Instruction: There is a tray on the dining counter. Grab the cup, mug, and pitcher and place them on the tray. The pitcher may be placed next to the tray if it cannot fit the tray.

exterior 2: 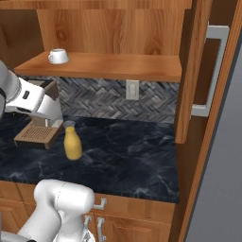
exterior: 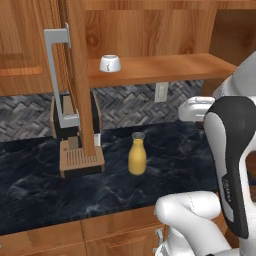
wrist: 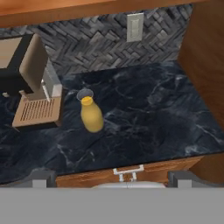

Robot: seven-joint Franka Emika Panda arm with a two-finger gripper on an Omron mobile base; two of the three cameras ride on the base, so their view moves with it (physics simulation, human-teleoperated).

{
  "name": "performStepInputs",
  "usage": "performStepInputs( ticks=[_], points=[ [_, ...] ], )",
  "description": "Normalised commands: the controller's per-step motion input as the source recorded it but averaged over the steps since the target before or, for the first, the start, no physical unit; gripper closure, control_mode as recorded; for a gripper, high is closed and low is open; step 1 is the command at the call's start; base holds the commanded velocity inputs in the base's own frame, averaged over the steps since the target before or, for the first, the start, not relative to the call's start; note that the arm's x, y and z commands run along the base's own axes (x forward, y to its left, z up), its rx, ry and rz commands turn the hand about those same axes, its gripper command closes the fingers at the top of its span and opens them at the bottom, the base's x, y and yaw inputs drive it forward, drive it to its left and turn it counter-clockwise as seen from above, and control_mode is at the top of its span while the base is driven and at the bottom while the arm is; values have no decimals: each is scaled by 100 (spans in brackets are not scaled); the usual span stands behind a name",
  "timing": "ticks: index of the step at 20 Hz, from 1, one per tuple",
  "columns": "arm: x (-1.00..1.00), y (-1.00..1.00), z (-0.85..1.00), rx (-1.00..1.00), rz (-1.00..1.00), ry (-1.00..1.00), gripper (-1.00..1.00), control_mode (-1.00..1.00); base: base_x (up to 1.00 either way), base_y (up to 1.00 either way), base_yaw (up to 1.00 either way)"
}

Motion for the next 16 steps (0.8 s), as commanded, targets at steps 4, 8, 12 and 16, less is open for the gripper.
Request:
performStepInputs(
  ticks=[4, 8, 12, 16],
  points=[
    [-5, 4, 31, 0, 10, -10, -100, -100, 0, 0, 0],
    [0, 6, 26, 0, 10, -14, -100, -100, 0, 0, 0],
    [0, 18, 30, 0, 9, -16, -100, -100, 0, 0, 0],
    [0, 40, 31, 0, 1, -11, -100, -100, 0, 0, 0]
  ],
)
